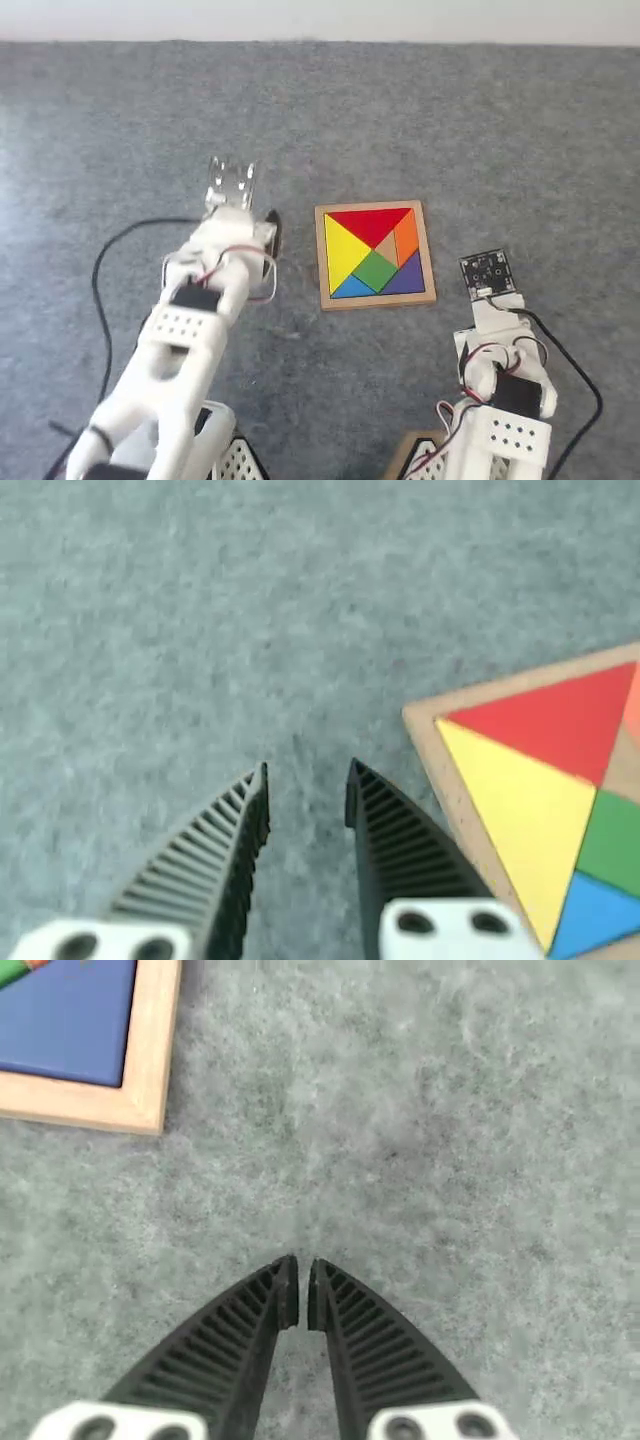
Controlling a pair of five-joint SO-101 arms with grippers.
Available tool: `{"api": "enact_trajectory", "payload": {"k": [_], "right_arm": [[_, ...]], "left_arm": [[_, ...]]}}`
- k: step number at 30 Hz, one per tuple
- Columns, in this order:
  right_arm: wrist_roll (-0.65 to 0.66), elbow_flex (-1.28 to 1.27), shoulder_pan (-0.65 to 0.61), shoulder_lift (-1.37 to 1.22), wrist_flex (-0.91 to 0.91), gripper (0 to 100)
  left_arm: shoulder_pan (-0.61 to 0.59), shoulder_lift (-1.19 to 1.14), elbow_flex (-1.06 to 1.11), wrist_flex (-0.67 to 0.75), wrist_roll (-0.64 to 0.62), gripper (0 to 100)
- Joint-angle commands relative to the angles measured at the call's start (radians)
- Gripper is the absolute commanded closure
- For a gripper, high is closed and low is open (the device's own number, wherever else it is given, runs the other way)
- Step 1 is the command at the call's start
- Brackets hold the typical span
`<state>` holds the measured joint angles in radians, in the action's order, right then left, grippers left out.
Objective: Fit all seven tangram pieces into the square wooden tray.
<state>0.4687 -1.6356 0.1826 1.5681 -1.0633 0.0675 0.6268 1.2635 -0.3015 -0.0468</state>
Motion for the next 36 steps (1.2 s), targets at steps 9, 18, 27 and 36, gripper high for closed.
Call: {"api": "enact_trajectory", "payload": {"k": [9, 18, 27, 36], "right_arm": [[0.000, 0.006, -0.051, 0.012, 0.027, 96.1], [0.000, -0.006, -0.054, 0.012, 0.047, 96.1], [0.000, -0.009, -0.056, 0.012, 0.048, 96.0], [0.000, -0.009, -0.056, 0.012, 0.048, 96.0]], "left_arm": [[-0.009, 0.273, 0.406, 0.390, 0.000, 87], [-0.014, 0.279, 0.406, 0.387, 0.000, 87], [-0.137, 0.348, 0.406, 0.638, -0.006, 87], [-0.158, 0.528, 0.414, 0.494, -0.008, 87]]}}
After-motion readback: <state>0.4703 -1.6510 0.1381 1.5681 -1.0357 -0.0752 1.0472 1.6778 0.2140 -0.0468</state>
